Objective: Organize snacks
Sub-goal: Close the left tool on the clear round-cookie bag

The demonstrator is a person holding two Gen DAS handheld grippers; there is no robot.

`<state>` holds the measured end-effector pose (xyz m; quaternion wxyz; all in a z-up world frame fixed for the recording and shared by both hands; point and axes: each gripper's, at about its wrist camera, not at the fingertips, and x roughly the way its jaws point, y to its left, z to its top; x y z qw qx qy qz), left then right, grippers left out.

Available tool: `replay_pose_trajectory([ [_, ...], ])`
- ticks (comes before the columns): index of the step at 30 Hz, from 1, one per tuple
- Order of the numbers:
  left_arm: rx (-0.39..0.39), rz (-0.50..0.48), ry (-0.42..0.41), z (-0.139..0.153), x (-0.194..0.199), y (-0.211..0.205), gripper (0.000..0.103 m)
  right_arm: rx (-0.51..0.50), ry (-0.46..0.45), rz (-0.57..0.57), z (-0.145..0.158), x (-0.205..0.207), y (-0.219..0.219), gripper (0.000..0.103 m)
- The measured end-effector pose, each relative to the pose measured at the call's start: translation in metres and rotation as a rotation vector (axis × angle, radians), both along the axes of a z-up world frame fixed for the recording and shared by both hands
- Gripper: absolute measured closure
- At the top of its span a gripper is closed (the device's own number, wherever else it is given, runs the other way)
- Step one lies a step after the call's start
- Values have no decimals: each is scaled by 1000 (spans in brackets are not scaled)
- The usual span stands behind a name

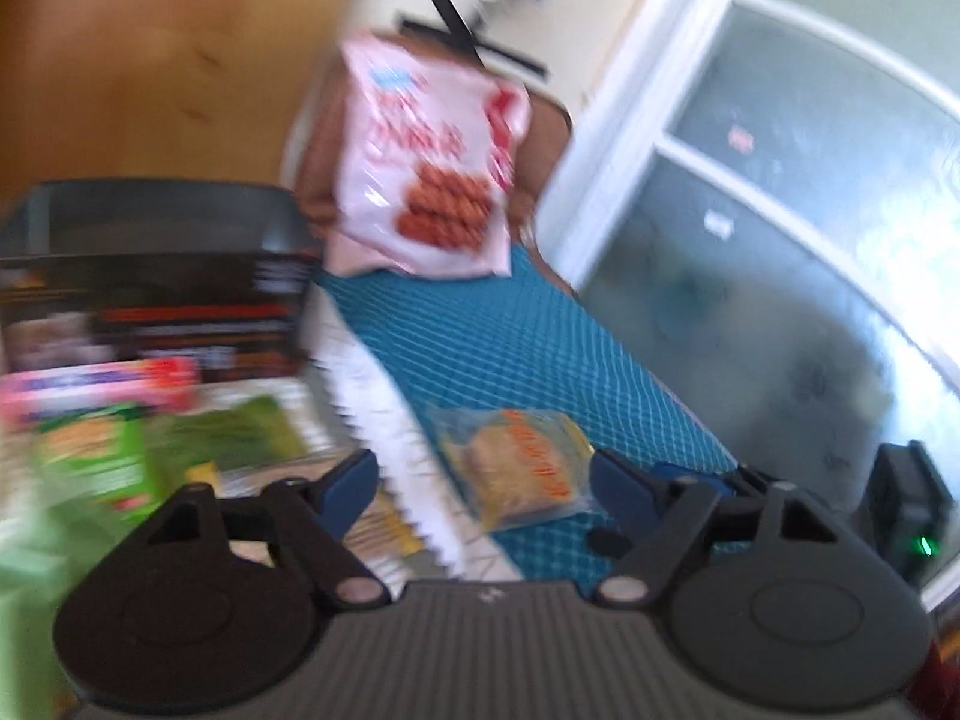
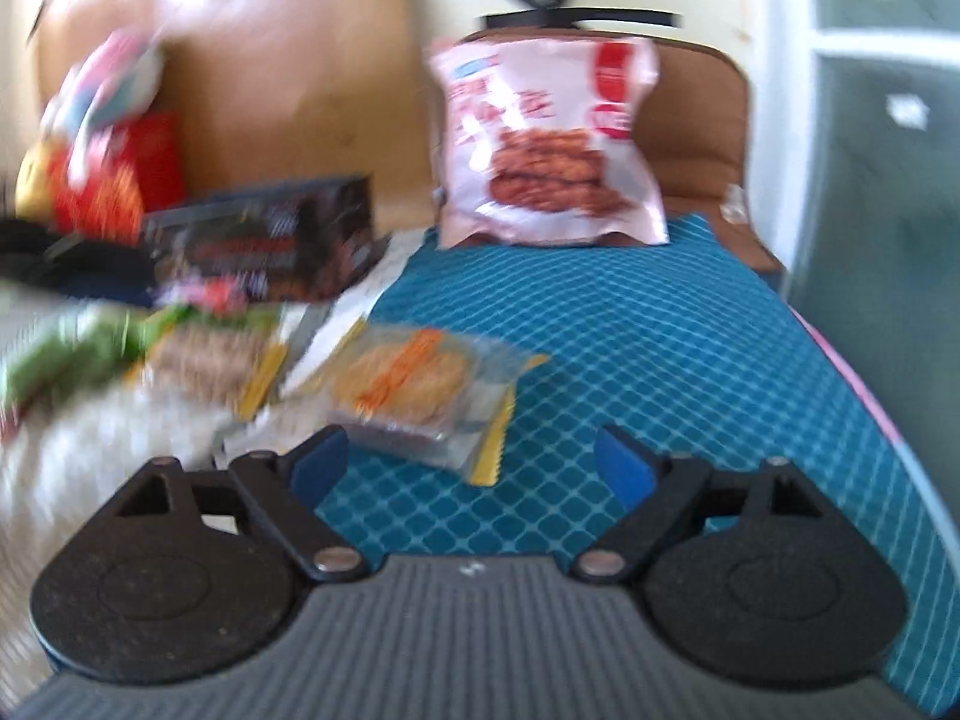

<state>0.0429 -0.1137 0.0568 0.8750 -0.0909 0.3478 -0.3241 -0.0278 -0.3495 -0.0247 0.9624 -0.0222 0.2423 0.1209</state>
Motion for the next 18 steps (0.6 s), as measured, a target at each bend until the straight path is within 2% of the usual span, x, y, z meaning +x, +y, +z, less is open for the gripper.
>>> replay_pose_trajectory([
  [4, 90, -29, 61, -25, 28, -46, 23, -42, 26, 66, -5, 8, 0, 14],
  [5, 109, -28, 71, -32, 32, -53, 23, -48, 31, 71, -6, 12, -1, 17],
  [7, 117, -41, 103, -45, 38, -61, 24, -47, 47, 78, -8, 21, -2, 32],
  [8, 107, -43, 81, -44, 35, -62, 27, -34, 65, 89, -10, 26, -2, 40],
  [9, 106, -56, 65, -45, 33, -65, 37, -16, 69, 95, -11, 29, -2, 48],
  [10, 98, -67, 63, -45, 32, -66, 38, -6, 62, 103, -11, 30, -1, 52],
  [12, 91, -52, 43, -40, 28, -65, 46, -13, 43, 104, -8, 26, 6, 57],
  [15, 61, -29, 2, -26, 17, -50, 49, 20, 7, 113, -3, 15, 18, 58],
  [18, 26, 23, -92, -4, 5, -27, 49, 32, -63, 130, 15, 9, 33, 58],
])
